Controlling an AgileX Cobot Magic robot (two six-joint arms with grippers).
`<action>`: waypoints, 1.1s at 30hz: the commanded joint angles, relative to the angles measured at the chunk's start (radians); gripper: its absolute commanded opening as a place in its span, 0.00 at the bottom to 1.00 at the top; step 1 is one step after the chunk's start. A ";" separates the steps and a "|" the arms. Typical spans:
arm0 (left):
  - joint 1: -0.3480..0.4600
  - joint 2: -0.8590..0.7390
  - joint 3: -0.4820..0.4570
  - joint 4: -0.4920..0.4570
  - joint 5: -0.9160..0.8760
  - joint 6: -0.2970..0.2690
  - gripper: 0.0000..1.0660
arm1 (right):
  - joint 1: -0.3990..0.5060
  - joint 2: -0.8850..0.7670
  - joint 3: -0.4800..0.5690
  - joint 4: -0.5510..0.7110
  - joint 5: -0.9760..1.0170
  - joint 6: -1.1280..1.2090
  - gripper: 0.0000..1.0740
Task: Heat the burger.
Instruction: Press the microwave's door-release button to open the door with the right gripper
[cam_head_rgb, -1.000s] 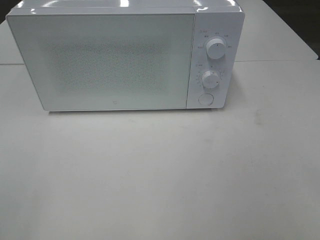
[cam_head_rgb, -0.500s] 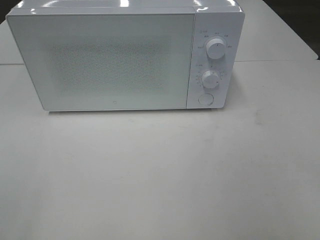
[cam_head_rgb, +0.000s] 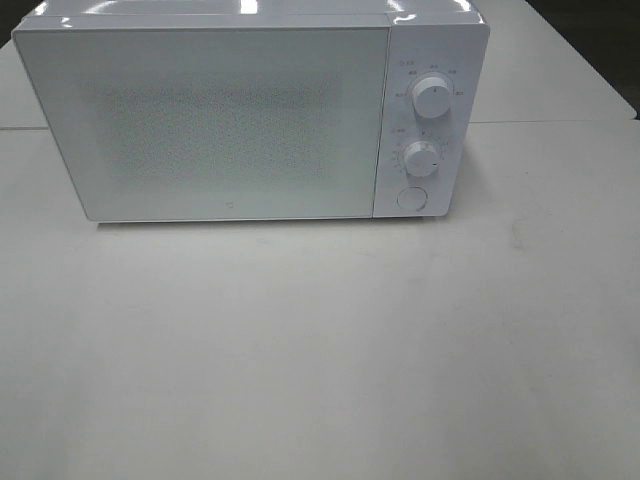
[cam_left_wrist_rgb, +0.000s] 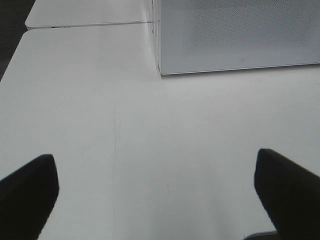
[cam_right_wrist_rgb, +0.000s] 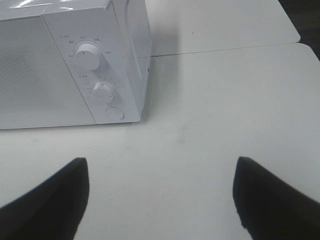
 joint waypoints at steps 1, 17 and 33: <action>0.003 -0.022 0.002 -0.004 -0.009 0.000 0.94 | -0.003 0.102 -0.008 0.001 -0.087 0.003 0.71; 0.003 -0.022 0.002 -0.004 -0.009 0.000 0.94 | -0.003 0.437 0.067 -0.004 -0.445 0.002 0.71; 0.003 -0.022 0.002 -0.004 -0.009 0.000 0.94 | 0.031 0.719 0.202 -0.007 -0.950 -0.001 0.71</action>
